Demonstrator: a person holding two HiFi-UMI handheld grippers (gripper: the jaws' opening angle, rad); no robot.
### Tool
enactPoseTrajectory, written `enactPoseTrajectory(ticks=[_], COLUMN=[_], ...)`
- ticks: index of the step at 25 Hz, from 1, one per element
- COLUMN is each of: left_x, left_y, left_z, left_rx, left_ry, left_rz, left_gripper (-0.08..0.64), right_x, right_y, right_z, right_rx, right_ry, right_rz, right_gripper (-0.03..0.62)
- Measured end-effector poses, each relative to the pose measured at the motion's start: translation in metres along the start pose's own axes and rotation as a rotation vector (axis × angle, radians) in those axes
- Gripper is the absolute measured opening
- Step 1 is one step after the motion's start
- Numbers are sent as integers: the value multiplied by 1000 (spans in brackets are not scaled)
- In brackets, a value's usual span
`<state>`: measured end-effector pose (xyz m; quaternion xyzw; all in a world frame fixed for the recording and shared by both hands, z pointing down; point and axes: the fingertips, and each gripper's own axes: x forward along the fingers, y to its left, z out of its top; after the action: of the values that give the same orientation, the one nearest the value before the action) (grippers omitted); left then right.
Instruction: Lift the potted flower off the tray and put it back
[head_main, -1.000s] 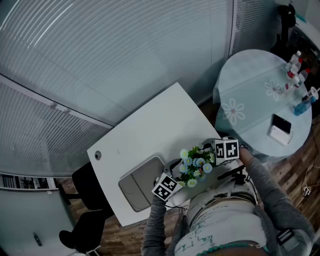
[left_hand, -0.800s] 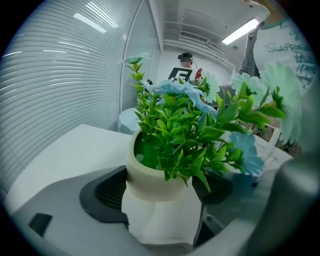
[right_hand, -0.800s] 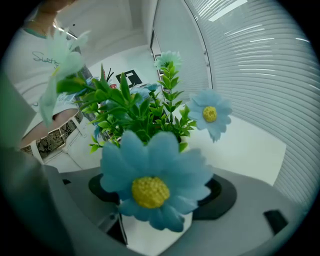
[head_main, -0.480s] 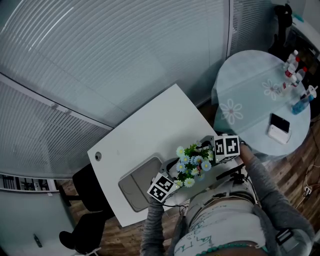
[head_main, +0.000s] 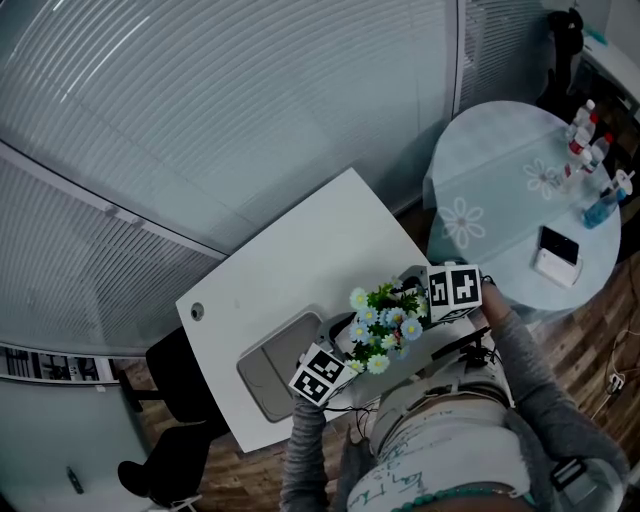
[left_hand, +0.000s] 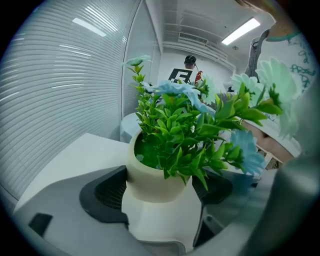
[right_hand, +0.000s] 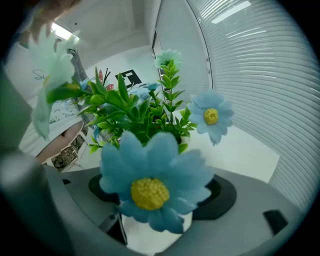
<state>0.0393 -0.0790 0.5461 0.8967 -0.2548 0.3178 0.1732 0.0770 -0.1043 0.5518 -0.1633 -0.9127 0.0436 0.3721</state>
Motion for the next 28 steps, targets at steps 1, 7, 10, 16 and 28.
enactPoseTrajectory(ticks=[1, 7, 10, 16, 28], left_x=[-2, -18, -23, -28, -25], left_y=[0, -2, -3, -6, -10], left_z=[4, 26, 33, 40, 51], left_rx=[-2, 4, 14, 20, 38], left_ry=[-8, -40, -44, -45, -48], left_rz=[0, 10, 19, 32, 62], left_gripper=[410, 410, 410, 410, 410], right_x=[-4, -21, -28, -37, -46], right_y=[0, 2, 4, 6, 9], right_z=[2, 20, 26, 34, 30], right_rx=[1, -8, -16, -32, -55], right_ry=[-2, 0, 6, 11, 34], right_rz=[1, -5, -10, -20, -18], right_gripper=[365, 365, 365, 365, 365])
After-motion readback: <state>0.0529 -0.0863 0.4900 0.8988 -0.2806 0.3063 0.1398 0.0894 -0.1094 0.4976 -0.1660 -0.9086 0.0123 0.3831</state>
